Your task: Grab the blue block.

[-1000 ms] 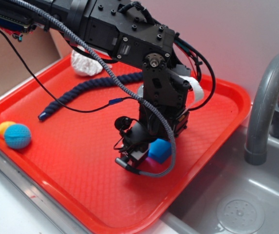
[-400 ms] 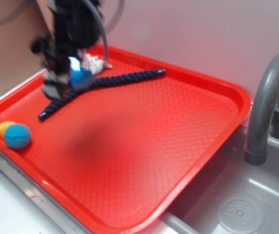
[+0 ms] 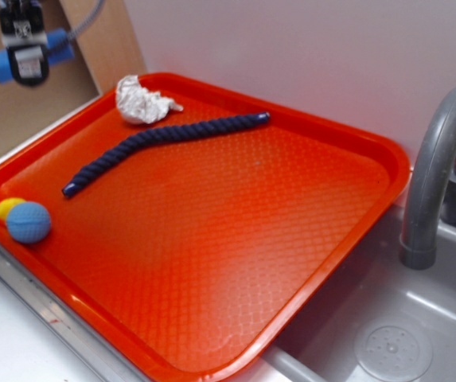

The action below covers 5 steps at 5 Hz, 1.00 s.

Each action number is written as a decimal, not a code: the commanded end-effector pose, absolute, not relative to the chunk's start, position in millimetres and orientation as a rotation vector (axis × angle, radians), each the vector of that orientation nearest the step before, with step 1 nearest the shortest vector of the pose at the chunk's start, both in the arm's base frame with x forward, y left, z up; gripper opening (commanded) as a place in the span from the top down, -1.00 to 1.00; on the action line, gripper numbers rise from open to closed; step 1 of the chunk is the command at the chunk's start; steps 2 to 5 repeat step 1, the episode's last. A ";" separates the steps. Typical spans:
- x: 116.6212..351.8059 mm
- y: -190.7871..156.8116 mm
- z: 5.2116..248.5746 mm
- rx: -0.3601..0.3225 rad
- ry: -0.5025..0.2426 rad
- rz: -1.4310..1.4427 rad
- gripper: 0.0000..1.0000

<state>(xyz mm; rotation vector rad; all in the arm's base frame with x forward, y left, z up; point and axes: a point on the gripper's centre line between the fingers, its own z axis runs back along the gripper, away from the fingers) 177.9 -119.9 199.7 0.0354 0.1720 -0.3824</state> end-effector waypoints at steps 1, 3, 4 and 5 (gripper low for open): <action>152.0 -145.6 243.7 -0.005 -0.026 -0.158 1.00; 152.0 -145.6 243.7 -0.005 -0.026 -0.158 1.00; 152.0 -145.6 243.7 -0.005 -0.026 -0.158 1.00; 152.0 -145.6 243.7 -0.005 -0.026 -0.158 1.00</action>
